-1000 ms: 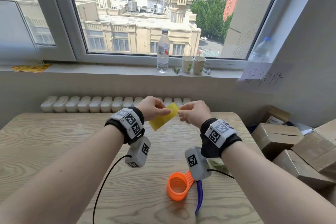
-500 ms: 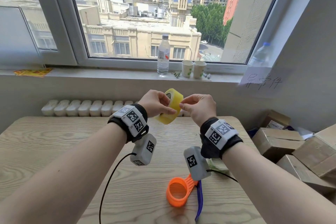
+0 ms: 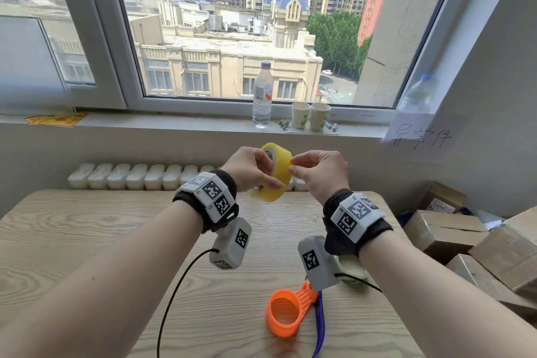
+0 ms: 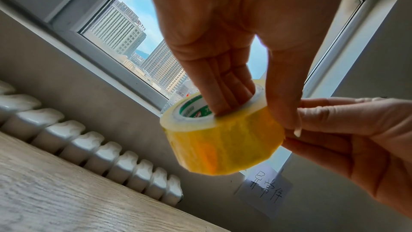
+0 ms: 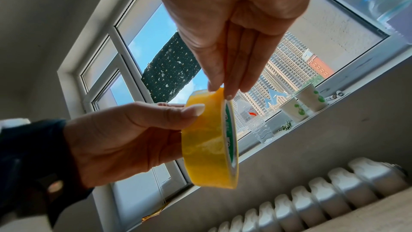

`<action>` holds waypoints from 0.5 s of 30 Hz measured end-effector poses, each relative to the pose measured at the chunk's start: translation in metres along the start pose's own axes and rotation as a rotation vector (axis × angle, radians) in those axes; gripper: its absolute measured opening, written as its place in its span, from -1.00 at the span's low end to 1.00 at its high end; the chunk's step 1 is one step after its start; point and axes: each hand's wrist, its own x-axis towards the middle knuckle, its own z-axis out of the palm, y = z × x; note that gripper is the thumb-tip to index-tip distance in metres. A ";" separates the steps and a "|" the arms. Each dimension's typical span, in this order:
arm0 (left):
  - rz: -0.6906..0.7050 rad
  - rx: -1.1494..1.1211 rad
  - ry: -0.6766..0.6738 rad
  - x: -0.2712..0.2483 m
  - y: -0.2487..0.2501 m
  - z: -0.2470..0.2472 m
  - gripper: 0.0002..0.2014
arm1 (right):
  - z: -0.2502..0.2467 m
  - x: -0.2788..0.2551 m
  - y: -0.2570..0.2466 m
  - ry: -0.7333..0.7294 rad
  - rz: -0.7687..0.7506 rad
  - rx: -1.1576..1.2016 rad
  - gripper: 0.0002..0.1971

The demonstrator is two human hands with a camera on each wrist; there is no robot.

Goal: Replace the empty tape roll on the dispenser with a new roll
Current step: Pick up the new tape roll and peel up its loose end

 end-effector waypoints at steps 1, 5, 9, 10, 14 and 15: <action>-0.001 0.005 -0.002 0.000 0.000 0.000 -0.69 | 0.000 0.000 0.000 -0.005 -0.002 -0.011 -0.92; 0.005 0.023 0.013 0.001 0.000 0.000 -0.69 | -0.001 -0.001 -0.001 0.001 -0.012 -0.026 -0.93; 0.007 0.032 0.034 0.004 0.001 0.000 -0.68 | 0.001 0.000 -0.001 0.008 -0.007 0.014 -0.77; 0.010 0.044 0.036 0.004 0.002 0.000 -0.68 | 0.001 0.000 -0.001 0.013 -0.010 0.009 -0.78; 0.018 0.087 0.046 0.006 0.004 0.001 -0.67 | 0.001 0.000 -0.001 0.033 -0.014 -0.004 -0.83; 0.021 0.098 0.046 0.006 0.004 0.001 -0.67 | 0.001 0.000 0.000 0.039 -0.014 -0.012 -0.84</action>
